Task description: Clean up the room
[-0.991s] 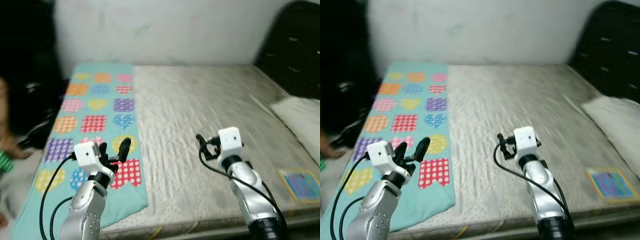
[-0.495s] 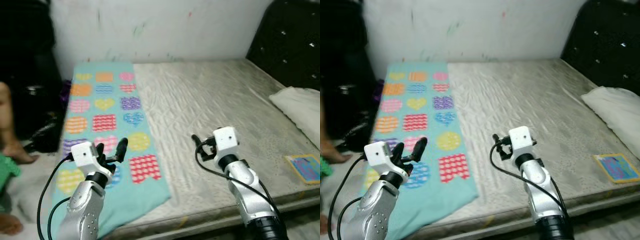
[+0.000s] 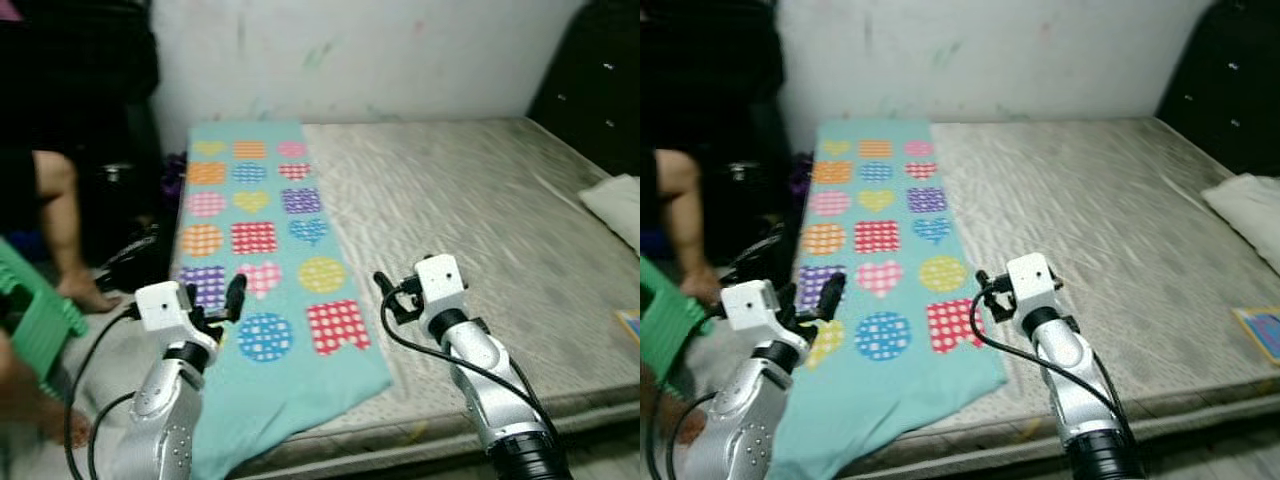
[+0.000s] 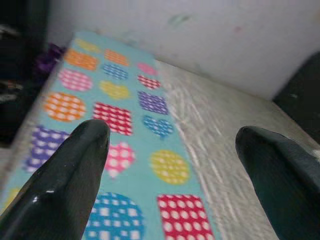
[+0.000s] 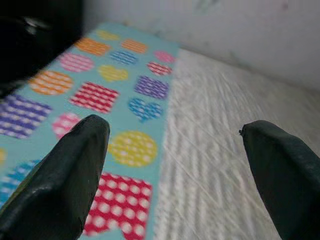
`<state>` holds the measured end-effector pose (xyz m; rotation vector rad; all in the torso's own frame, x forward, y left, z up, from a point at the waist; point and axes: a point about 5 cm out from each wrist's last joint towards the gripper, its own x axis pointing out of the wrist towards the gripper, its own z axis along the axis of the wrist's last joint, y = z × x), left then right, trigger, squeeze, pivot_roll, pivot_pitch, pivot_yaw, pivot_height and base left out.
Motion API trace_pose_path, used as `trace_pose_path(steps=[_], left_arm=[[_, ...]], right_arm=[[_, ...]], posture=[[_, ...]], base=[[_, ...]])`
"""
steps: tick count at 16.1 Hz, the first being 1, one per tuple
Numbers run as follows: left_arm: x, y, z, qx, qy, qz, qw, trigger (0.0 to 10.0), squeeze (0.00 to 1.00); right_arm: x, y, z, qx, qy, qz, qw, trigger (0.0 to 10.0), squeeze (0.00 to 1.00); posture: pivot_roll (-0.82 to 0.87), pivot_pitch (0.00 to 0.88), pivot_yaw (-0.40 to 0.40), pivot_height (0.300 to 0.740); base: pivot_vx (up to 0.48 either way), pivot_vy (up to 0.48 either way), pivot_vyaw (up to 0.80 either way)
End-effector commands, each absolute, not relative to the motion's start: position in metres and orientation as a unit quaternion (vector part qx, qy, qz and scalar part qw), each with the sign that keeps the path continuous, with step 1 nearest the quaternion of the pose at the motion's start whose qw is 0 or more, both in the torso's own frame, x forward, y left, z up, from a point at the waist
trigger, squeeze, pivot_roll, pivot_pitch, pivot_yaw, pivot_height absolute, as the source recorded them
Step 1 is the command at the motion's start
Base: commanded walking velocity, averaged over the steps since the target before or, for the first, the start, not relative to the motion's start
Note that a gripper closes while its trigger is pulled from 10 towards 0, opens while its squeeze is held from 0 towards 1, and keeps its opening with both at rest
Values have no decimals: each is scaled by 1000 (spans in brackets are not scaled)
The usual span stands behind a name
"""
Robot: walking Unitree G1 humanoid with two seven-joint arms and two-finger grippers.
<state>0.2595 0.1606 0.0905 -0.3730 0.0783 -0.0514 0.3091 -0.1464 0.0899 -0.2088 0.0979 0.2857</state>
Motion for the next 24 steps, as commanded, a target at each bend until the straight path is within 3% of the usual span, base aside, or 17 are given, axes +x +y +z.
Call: trace_pose_path(steps=[1,6,10,17,22,24], left_arm=[[262,156,91,-180,41,-32,982,10000,0],[263,166,94,-135,44,-65,988,10000,0],[255,157,98,-66,58,-150,985,10000,0],[262,170,88,-129,57,-36,989,10000,0],[261,171,90,-137,55,-32,989,10000,0],[265,174,92,-129,55,-39,989,10000,0]], right_arm=[[312,-150,96,-93,40,133,986,10000,0],[315,-140,103,-102,26,158,982,10000,0],[320,-127,113,-102,3,178,979,10000,0],[316,-145,109,-95,5,116,989,10000,0],[317,-148,109,-93,4,109,990,10000,0],[318,-152,109,-97,2,96,991,10000,0]], posture=[[-147,0,-24,740],[-132,0,-26,740],[-107,0,-29,740],[-143,0,-29,740],[-143,0,-29,740],[-213,0,10,740]], base=[[0,0,0],[0,0,0],[0,0,0],[0,0,0],[0,0,0],[0,0,0]])
